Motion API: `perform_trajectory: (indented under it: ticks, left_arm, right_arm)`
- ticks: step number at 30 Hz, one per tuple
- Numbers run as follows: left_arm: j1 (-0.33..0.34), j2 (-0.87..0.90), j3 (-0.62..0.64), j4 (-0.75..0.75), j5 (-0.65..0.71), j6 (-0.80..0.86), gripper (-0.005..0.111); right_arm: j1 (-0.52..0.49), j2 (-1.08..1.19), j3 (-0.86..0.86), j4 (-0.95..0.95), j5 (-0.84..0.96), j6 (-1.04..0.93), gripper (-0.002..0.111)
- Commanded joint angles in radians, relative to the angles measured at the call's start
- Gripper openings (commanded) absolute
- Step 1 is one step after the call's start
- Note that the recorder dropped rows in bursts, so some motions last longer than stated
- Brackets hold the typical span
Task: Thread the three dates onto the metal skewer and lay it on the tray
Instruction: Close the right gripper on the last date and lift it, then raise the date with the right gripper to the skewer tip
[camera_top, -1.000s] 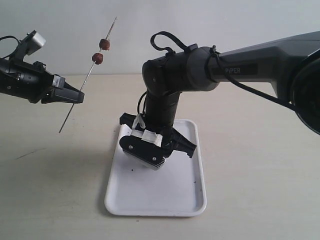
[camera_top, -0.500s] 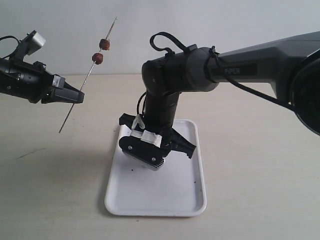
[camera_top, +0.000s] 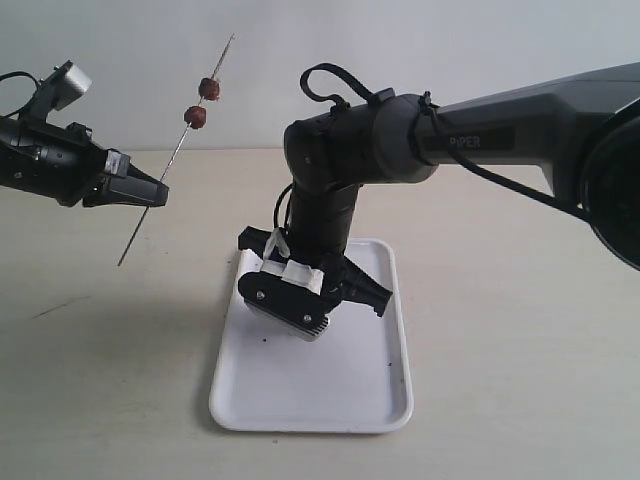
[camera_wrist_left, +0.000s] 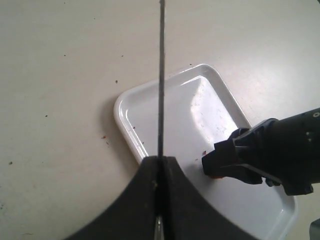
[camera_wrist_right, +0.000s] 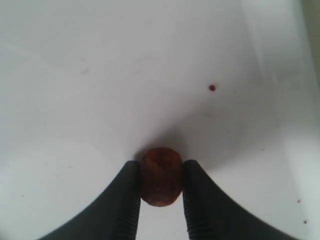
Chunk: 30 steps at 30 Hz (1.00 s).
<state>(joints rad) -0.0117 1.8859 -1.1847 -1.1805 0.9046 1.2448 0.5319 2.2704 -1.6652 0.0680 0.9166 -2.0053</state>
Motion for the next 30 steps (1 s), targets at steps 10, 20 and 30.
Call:
perform_trajectory:
  ticks: [10, 20, 30]
  left_arm:
    - [0.002, -0.007, -0.005, -0.003, 0.005, 0.004, 0.000]
    - [0.002, -0.007, -0.005, -0.005, 0.005, 0.004, 0.000]
    - [0.002, -0.007, -0.005, -0.003, 0.021, 0.004, 0.000]
  right_arm:
    - [0.002, -0.002, 0.002, 0.008, 0.037, 0.119, 0.021]
    - [0.002, -0.079, 0.002, 0.008, 0.180, 0.317, 0.021]
    - [0.002, -0.184, 0.002, 0.012, 0.216, 0.598, 0.021]
